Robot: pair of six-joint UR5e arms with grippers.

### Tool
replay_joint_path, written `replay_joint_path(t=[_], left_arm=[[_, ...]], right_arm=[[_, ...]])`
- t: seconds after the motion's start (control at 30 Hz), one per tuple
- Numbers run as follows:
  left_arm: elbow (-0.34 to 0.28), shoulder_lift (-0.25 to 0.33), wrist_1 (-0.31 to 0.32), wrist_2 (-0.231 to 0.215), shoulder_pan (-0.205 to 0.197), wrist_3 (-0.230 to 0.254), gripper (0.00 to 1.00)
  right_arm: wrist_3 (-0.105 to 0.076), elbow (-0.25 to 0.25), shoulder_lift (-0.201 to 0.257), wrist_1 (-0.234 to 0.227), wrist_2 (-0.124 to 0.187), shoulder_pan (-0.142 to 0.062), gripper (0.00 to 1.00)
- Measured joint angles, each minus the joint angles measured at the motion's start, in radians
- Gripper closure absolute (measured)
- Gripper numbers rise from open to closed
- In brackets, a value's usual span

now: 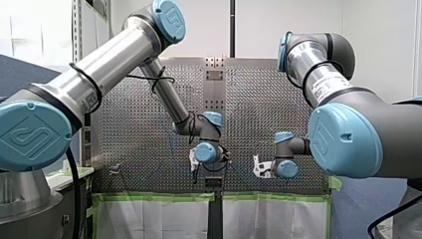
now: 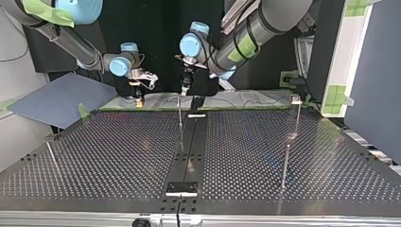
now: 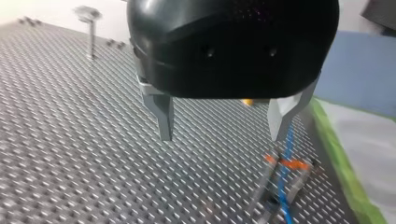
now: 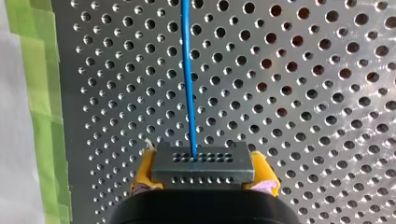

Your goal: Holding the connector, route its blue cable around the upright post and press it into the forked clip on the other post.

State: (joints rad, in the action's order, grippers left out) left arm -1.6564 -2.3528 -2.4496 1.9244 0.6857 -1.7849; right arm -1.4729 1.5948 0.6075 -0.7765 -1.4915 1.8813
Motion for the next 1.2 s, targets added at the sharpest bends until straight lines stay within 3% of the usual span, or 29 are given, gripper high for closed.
replay_joint_path(t=[0.13,0.4,0.6,0.97,1.2], left_arm=[[-0.039,0.039,0.027,-0.013,-0.001,-0.039,0.00],[-0.112,0.112,0.007,-0.034,0.002,-0.111,0.00],[-0.165,0.165,0.041,-0.036,-0.005,-0.165,0.00],[-0.262,0.262,0.132,0.045,-0.024,-0.261,0.00],[-0.321,0.321,0.147,0.105,-0.028,-0.321,0.00]], right_arm=[[0.000,0.000,0.000,0.004,0.005,0.001,0.88],[-0.007,-0.001,0.000,0.006,0.019,0.002,0.88],[-0.010,-0.004,0.001,0.006,0.030,0.003,0.88],[-0.028,-0.004,0.000,0.008,0.034,0.005,0.88],[-0.031,-0.004,0.000,0.010,0.034,0.004,0.88]])
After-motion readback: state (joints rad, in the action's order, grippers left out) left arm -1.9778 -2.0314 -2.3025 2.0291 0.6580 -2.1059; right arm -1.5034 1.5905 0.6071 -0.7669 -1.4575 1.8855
